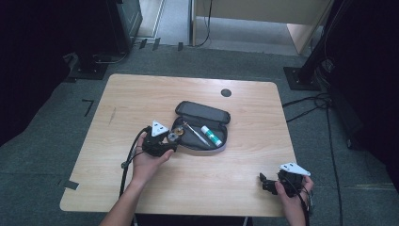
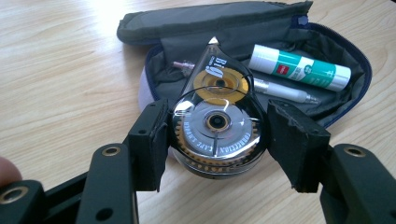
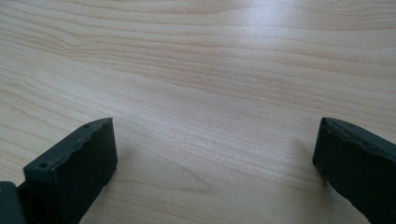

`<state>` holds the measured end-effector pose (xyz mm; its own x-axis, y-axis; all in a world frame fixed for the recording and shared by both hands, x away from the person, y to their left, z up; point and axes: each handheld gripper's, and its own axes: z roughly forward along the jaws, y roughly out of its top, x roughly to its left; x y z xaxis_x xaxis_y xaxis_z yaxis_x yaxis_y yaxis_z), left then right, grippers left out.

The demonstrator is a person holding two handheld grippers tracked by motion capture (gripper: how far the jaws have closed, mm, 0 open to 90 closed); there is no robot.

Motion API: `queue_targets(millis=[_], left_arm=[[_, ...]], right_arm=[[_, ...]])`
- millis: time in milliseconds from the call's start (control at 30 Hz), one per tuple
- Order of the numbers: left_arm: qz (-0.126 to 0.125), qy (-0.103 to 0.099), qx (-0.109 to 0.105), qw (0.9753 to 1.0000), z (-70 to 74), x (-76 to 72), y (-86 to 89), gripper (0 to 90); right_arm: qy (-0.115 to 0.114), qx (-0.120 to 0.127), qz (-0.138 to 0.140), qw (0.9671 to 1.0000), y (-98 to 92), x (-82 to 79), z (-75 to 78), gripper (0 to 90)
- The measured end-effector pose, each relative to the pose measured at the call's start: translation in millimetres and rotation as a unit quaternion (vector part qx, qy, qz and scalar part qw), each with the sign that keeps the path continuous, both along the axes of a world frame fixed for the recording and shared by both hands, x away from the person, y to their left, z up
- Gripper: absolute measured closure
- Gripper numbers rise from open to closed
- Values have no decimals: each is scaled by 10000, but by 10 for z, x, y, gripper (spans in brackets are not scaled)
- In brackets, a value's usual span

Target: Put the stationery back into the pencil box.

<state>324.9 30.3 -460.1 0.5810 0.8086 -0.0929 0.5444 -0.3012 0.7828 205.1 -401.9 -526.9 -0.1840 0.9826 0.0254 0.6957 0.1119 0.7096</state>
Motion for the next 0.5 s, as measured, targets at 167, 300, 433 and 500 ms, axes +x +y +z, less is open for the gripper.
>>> queue_targets(millis=[167,300,433,500], left_arm=[[-104,132,-61,9998,-4,83,-36,422],[-102,213,-98,9997,-41,149,-52,422],[-98,279,-92,9995,-60,197,-54,422],[-111,313,-102,9994,-64,218,-58,422]], right_arm=[[0,1,0,10000,0,0,0,0],[0,1,-1,10000,0,0,0,0],[0,0,0,10000,0,0,0,0],[1,1,-1,10000,0,0,0,0]])
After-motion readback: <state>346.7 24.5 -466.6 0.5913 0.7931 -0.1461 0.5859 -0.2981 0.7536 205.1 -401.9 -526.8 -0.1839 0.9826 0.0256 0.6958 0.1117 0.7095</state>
